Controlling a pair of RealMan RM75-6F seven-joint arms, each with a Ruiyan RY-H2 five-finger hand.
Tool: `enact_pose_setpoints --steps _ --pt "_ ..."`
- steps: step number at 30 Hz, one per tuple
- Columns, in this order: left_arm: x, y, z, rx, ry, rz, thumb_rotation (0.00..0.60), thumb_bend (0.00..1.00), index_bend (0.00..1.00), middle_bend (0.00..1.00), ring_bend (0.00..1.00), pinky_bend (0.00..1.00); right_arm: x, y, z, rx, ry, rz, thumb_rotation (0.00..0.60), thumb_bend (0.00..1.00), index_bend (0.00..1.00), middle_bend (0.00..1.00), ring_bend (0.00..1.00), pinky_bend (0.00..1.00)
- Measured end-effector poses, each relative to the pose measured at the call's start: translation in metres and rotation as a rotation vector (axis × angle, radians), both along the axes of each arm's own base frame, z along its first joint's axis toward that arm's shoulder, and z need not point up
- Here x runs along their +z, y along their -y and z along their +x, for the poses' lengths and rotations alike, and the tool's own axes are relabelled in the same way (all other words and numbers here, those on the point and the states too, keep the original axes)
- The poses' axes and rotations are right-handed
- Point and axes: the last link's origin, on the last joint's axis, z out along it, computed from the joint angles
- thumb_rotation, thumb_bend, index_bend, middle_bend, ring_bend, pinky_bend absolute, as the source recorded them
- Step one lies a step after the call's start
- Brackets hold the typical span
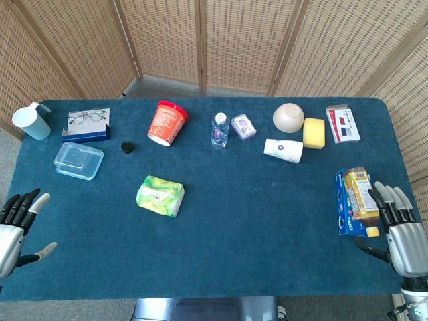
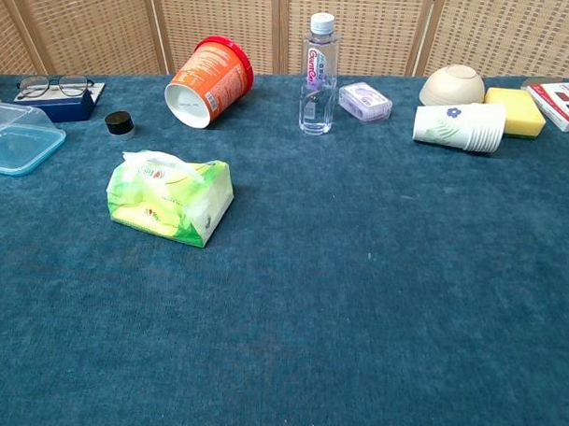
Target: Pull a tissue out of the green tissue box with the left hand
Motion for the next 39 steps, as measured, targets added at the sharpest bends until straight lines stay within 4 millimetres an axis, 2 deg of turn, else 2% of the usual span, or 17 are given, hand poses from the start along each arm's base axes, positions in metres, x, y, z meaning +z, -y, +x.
enact_pose_setpoints --steps 9,18,24,30,39 --pt "-0.005 -0.003 0.003 -0.011 0.014 -0.031 0.6 0.0 0.0 0.0 0.0 0.01 0.0 0.0 0.0 -0.006 0.002 0.002 0.6 0.0 0.0 0.0 0.0 0.0" --pt "-0.023 -0.038 0.035 -0.106 0.015 -0.081 0.6 0.0 0.0 0.0 0.0 0.06 0.001 0.002 -0.002 -0.02 0.008 0.005 0.6 0.0 0.0 0.0 0.0 0.0" --pt "-0.049 -0.076 0.068 -0.159 0.016 -0.162 0.6 0.0 0.01 0.0 0.0 0.07 0.004 0.002 -0.002 -0.021 0.022 0.003 0.6 0.0 0.0 0.0 0.0 0.0" --pt "-0.081 -0.113 0.094 -0.147 -0.104 -0.182 0.6 0.0 0.01 0.0 0.0 0.08 0.009 0.003 -0.005 -0.03 0.047 -0.003 0.6 0.0 0.0 0.0 0.0 0.0" --pt "-0.144 -0.158 0.129 -0.056 -0.27 -0.24 0.6 0.0 0.04 0.01 0.04 0.11 0.017 0.002 -0.007 -0.034 0.077 -0.012 0.6 0.0 0.0 0.0 0.0 0.0"
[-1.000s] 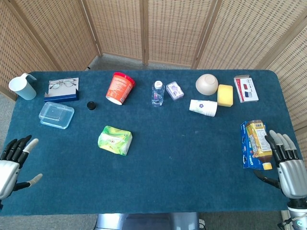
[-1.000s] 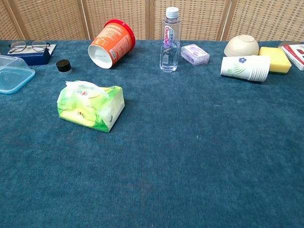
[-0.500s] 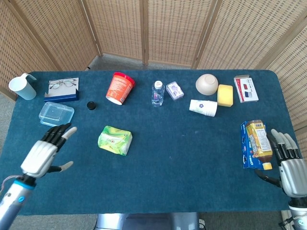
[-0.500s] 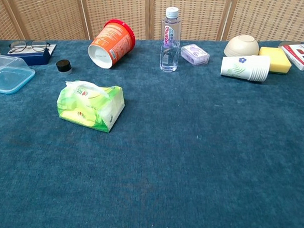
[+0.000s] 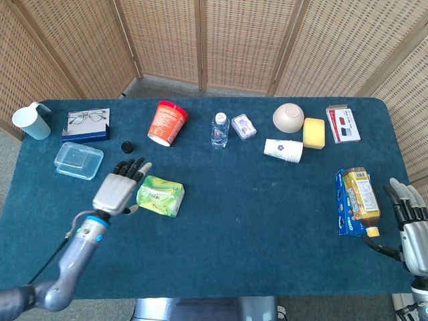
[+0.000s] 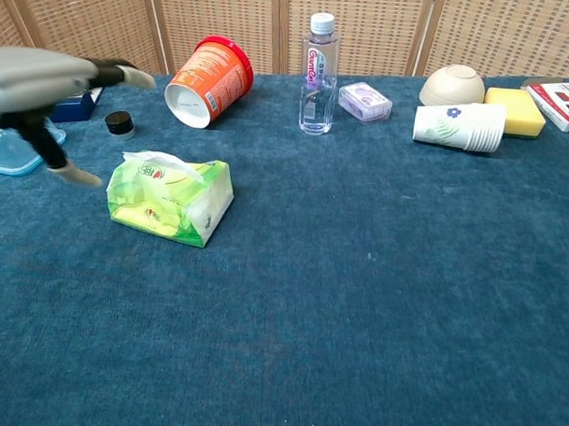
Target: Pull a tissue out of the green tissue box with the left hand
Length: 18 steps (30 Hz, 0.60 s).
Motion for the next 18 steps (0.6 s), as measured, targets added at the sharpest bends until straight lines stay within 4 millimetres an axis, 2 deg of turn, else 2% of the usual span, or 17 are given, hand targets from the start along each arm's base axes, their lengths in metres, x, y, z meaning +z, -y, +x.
enact_pose_setpoints --steps 3,8,11,18 --pt "-0.023 -0.01 0.017 0.003 -0.028 -0.024 0.6 0.0 0.07 0.06 0.06 0.18 0.002 0.001 -0.002 -0.007 0.011 -0.004 0.6 0.0 0.0 0.0 0.0 0.0" --pt "-0.048 -0.022 0.037 -0.014 -0.047 -0.011 0.6 0.01 0.23 0.25 0.21 0.34 0.004 0.003 -0.004 -0.013 0.019 0.001 0.6 0.0 0.0 0.0 0.0 0.0" --pt "-0.052 -0.026 0.044 -0.015 -0.014 -0.002 0.6 0.05 0.29 0.33 0.28 0.38 0.004 0.004 -0.005 -0.015 0.019 0.001 0.6 0.0 0.0 0.0 0.0 0.0" --pt "-0.047 -0.024 0.049 -0.051 0.006 -0.011 0.6 0.11 0.35 0.39 0.29 0.38 0.004 0.005 -0.006 -0.019 0.023 0.004 0.6 0.0 0.0 0.0 0.0 0.0"
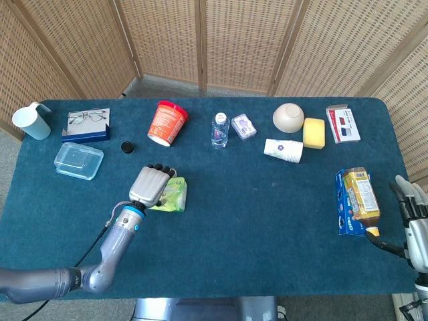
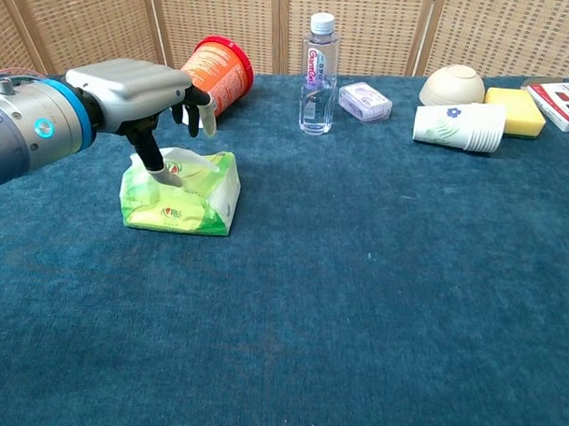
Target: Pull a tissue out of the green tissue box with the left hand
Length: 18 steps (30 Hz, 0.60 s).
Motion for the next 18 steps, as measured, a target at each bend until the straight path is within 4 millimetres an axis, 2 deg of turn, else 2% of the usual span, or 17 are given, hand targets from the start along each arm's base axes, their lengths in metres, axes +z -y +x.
enact_pose_setpoints --steps 6,12,18 --pt "0.011 0.0 -0.008 0.002 -0.035 0.017 0.6 0.14 0.39 0.42 0.32 0.41 -0.003 -0.001 0.002 0.007 -0.005 0.007 0.6 0.0 0.0 0.0 0.0 0.0" --pt "0.012 -0.008 -0.009 0.028 -0.011 0.042 0.6 0.18 0.41 0.44 0.34 0.46 -0.005 -0.001 0.001 0.002 -0.013 0.012 0.6 0.0 0.0 0.0 0.0 0.0" --pt "0.005 -0.012 -0.005 0.047 -0.01 0.043 0.6 0.25 0.46 0.5 0.43 0.59 -0.005 0.001 0.0 -0.003 -0.012 0.016 0.6 0.0 0.0 0.0 0.0 0.0"
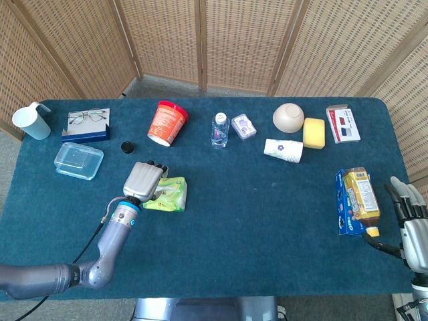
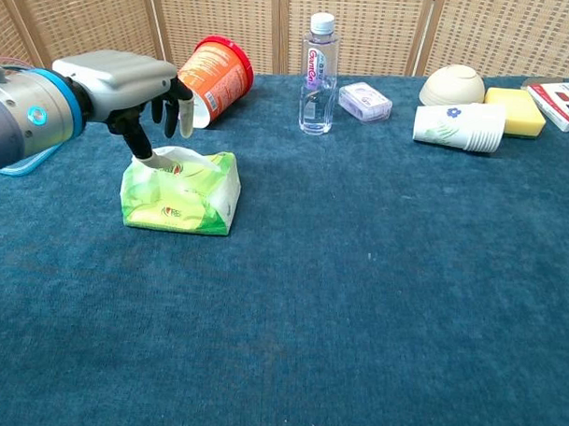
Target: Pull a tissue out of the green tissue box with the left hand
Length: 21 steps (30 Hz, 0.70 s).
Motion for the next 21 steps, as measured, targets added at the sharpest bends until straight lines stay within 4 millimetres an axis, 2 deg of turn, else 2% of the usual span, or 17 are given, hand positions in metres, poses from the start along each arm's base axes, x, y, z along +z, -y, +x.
enact_pose_setpoints --steps 3,5,8,15,21 --pt "-0.002 0.0 0.003 -0.005 -0.005 0.002 0.6 0.29 0.55 0.6 0.52 0.66 -0.001 0.0 0.0 0.0 0.0 0.004 0.6 0.0 0.0 0.0 0.0 0.0" --pt "-0.003 0.0 0.004 -0.007 -0.012 0.011 0.6 0.36 0.65 0.7 0.61 0.73 -0.001 0.0 0.0 0.001 0.002 0.004 0.6 0.0 0.0 0.0 0.0 0.0" --pt "-0.003 0.0 0.003 -0.012 -0.023 0.031 0.6 0.43 0.75 0.81 0.7 0.78 0.0 0.0 0.0 0.002 0.004 0.001 0.6 0.0 0.0 0.0 0.0 0.0" --pt "0.002 0.002 -0.001 -0.009 -0.045 0.043 0.6 0.45 0.79 0.86 0.74 0.81 -0.001 0.0 0.0 0.001 0.002 0.005 0.6 0.0 0.0 0.0 0.0 0.0" --pt "0.024 0.008 0.008 -0.067 0.033 0.072 0.6 0.45 0.79 0.86 0.74 0.81 -0.002 0.001 0.0 0.001 -0.005 0.009 0.6 0.0 0.0 0.0 0.0 0.0"
